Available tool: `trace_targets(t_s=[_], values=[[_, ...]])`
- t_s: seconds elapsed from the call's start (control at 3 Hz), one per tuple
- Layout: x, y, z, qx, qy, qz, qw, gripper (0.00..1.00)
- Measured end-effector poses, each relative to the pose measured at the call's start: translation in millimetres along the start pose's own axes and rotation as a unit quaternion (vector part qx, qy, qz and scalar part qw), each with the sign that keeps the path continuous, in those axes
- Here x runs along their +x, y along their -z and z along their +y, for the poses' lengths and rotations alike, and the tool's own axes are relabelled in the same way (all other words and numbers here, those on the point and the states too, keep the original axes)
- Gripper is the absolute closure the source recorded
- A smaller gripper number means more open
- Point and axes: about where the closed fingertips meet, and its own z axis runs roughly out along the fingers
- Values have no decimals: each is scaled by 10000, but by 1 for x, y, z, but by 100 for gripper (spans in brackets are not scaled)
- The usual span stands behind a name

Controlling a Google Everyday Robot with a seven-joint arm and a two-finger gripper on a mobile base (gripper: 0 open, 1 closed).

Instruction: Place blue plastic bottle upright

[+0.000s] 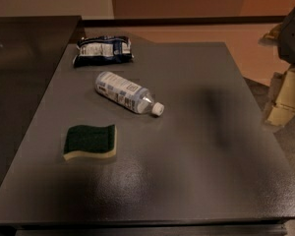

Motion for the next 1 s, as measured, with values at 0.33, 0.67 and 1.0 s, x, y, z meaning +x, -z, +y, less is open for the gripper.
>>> trace_targets(t_s=[0.33,0.67,1.0], values=[[0,0,0,1,0,0,10000,0],[-13,1,-6,-40,293,-68,9995,0],[-36,-3,-16,15,892,-258,9957,0]])
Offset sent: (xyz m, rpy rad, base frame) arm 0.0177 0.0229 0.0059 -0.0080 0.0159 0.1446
